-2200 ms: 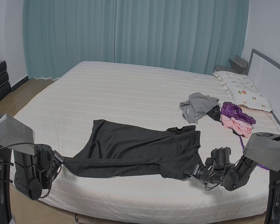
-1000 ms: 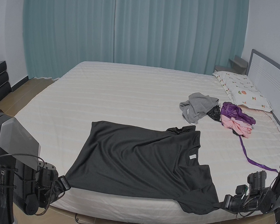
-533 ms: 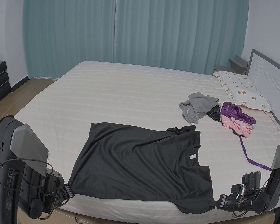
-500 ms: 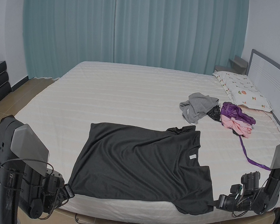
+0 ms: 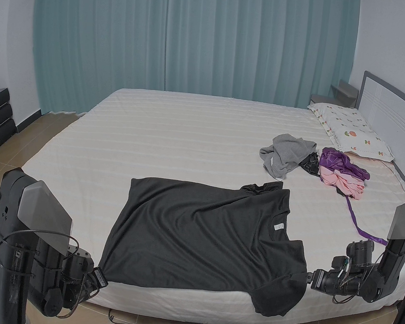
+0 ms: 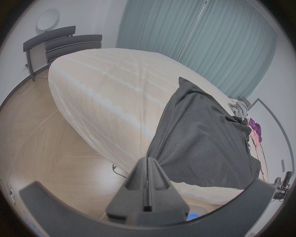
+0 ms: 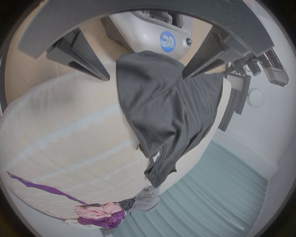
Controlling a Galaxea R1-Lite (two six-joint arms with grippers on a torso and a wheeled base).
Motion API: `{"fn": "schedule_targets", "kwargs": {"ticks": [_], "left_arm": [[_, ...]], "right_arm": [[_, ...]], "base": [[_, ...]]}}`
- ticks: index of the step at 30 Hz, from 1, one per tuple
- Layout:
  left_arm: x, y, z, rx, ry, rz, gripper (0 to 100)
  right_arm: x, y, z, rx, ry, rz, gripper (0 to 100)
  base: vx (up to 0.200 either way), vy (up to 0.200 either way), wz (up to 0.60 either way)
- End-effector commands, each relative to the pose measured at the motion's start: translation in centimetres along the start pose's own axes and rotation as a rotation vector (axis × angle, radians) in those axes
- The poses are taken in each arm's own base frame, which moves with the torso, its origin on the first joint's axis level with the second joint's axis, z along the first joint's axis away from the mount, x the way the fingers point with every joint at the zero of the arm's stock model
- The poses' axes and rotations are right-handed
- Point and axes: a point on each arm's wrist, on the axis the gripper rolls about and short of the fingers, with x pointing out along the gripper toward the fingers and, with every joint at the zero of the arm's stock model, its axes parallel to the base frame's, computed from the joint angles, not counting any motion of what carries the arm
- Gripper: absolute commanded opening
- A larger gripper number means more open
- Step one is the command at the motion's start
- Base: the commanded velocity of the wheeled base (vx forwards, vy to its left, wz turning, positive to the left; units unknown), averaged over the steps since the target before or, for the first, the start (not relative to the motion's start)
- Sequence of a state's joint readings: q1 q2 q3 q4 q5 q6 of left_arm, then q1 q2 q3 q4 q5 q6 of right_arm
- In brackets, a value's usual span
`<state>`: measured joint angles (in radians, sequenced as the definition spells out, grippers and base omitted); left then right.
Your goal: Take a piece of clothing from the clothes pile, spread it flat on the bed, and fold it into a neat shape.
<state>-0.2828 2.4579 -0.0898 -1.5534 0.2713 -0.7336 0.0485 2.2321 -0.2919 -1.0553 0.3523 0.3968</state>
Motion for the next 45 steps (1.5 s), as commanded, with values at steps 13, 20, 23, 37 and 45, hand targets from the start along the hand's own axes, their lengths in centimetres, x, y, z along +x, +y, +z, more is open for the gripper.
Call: {"fn": "schedule_targets", "kwargs": {"ticks": [13,20,23,37,45], "left_arm": [[-0.1,-0.1,0.7,-0.022,-0.032,-0.011,100],[-1.1,-1.3,3.0,-0.101,-0.130,-0.085,100],[-1.3,-1.5,3.3,-0.129,-0.139,-0.100,100],[-0.9,-1.1,3.9,-0.158,-0.152,-0.096,100],[-1.0,-1.3,3.8,-0.165,-0.151,-0.104,100]], "right_arm": [[-0.2,1.2,2.3,0.138,-0.110,0.073,100],[-0.2,1.4,2.7,0.216,-0.143,0.108,100],[-0.1,1.7,3.4,0.264,-0.172,0.136,100],[0.1,2.0,3.4,0.327,-0.182,0.165,100],[0.1,2.0,3.2,0.329,-0.177,0.161,100]], "base": [[0.000,0.000,0.00],[0.000,0.000,0.00],[0.000,0.000,0.00],[0.171,0.000,0.00],[0.000,0.000,0.00]]}}
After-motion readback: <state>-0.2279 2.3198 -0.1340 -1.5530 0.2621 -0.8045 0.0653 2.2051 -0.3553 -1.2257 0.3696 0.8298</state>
